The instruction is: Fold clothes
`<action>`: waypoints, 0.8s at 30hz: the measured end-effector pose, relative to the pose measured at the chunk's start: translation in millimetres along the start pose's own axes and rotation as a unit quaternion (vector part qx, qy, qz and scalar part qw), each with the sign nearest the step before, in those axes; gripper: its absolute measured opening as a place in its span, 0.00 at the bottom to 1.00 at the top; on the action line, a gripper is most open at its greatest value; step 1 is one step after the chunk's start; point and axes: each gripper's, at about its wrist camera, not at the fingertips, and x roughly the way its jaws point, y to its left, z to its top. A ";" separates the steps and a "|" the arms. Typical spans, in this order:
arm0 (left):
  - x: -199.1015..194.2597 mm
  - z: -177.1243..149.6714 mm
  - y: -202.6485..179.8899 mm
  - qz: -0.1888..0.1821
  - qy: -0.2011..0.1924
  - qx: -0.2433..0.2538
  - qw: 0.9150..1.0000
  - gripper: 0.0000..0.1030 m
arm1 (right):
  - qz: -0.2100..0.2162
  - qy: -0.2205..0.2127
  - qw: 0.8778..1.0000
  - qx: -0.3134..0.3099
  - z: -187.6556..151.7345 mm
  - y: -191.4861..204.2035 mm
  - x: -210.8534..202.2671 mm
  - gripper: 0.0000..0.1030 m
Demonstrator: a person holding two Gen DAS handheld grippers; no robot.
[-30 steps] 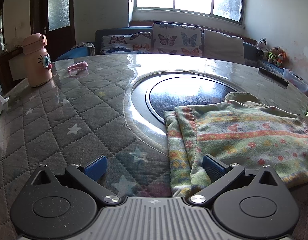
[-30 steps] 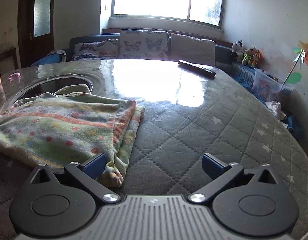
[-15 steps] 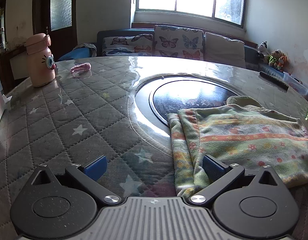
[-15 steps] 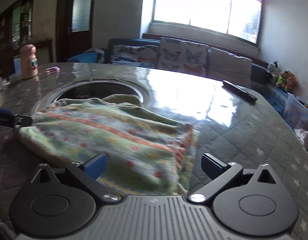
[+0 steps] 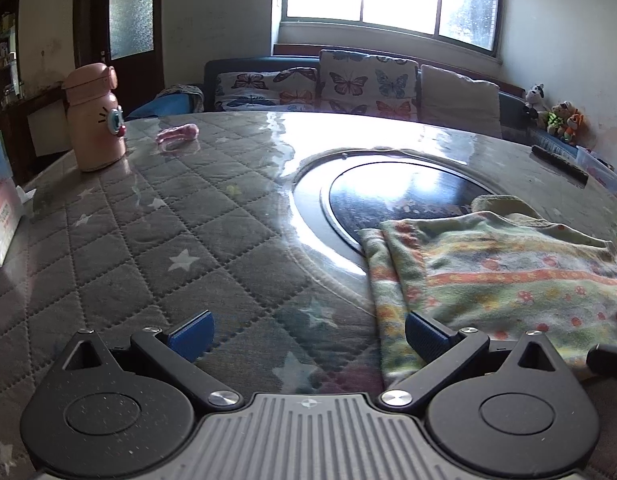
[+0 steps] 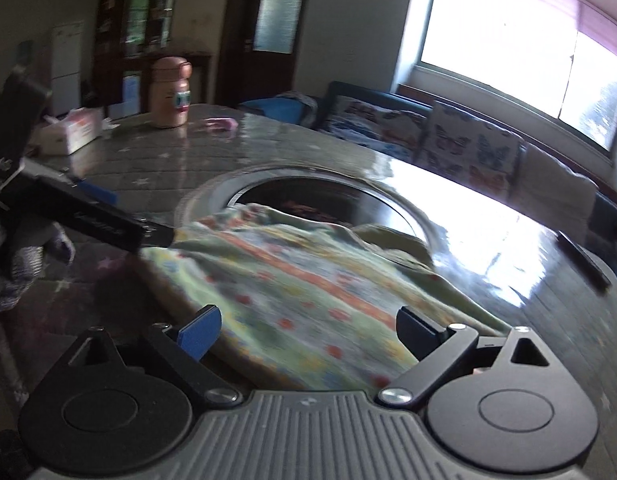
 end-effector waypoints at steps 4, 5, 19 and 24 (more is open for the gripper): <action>0.7 2.3 13.0 -0.005 0.006 -0.020 1.000 0.96 | 0.024 0.001 0.999 -0.030 10.1 19.0 10.7 0.91; 0.6 3.0 16.1 -0.008 0.007 -0.026 1.000 0.94 | 0.029 0.002 0.999 -0.036 12.0 23.5 12.5 0.90; 4.7 20.0 29.5 -0.097 0.039 -0.084 0.991 0.80 | 0.064 0.012 0.985 -0.159 24.8 92.4 42.9 0.53; 8.3 24.6 31.3 -0.121 0.054 -0.105 0.986 0.81 | 0.080 0.013 0.986 -0.148 26.8 90.1 38.4 0.28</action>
